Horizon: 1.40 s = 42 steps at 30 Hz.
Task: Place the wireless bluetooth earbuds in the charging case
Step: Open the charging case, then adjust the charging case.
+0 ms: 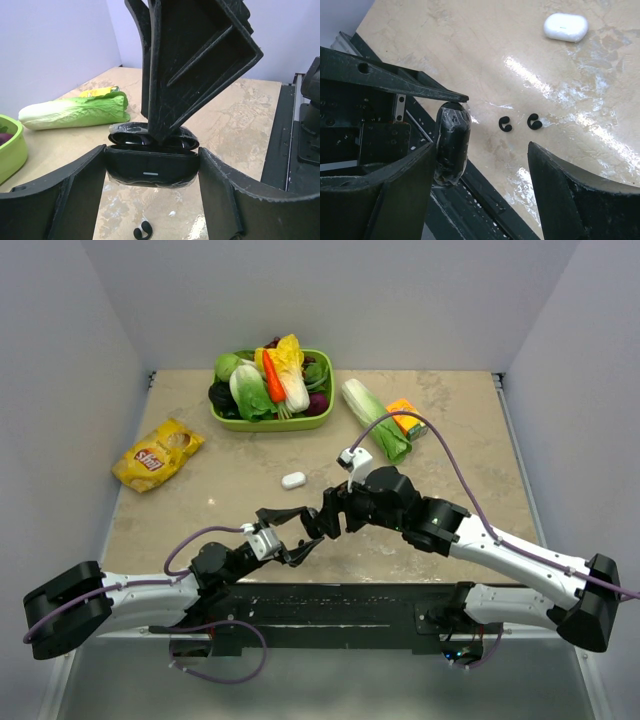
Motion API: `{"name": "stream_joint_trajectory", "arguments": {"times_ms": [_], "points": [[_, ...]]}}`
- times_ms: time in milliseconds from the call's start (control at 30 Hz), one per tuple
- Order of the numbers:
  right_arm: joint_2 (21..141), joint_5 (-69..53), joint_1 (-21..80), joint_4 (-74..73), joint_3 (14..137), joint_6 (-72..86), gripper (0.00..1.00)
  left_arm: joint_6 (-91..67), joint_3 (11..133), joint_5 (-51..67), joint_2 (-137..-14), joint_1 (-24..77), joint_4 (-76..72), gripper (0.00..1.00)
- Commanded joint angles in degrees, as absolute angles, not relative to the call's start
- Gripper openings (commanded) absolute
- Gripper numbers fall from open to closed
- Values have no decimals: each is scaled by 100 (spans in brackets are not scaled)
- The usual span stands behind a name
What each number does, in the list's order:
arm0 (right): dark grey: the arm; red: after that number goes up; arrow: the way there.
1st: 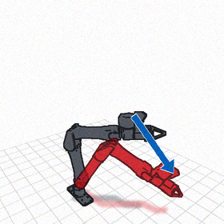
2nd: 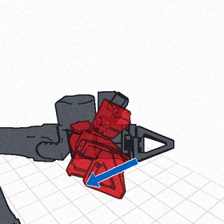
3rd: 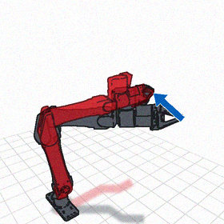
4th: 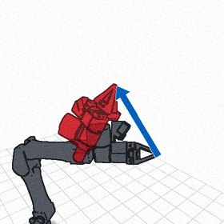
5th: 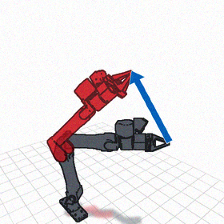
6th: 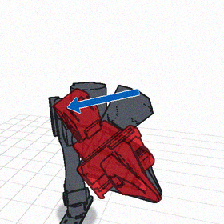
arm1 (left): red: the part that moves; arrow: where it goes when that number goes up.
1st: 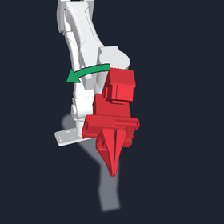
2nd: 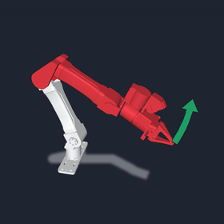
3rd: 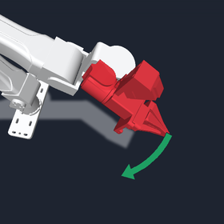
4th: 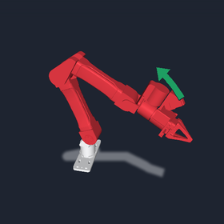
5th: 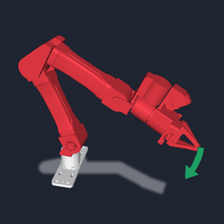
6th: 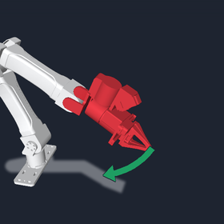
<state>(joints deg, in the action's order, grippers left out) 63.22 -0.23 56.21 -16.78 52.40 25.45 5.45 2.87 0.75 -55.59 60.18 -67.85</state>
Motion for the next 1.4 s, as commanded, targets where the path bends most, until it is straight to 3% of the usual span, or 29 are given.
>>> {"name": "stream_joint_trajectory", "arguments": {"times_ms": [0, 467, 667, 1167, 1367], "points": [[6161, 369, 5607, -1846, 5274, 2575, 75, 686, 132, 17, -5484, 6064, -7295, 0], [5590, 317, 5607, -1214, 5159, 2742, 71, 642, 79, 17, -5502, 6064, -7321, 0], [6020, -139, 5607, -1073, 5238, 2733, 55, 642, 79, 18, -5519, 6073, -7374, 0], [6302, -237, 5599, -993, 5159, 2883, 40, 650, 26, -158, -5441, 6108, -7462, 0], [6319, -150, 5599, -1011, 5098, 2874, 38, 659, 26, -176, -5414, 6117, -7479, 0]]}}
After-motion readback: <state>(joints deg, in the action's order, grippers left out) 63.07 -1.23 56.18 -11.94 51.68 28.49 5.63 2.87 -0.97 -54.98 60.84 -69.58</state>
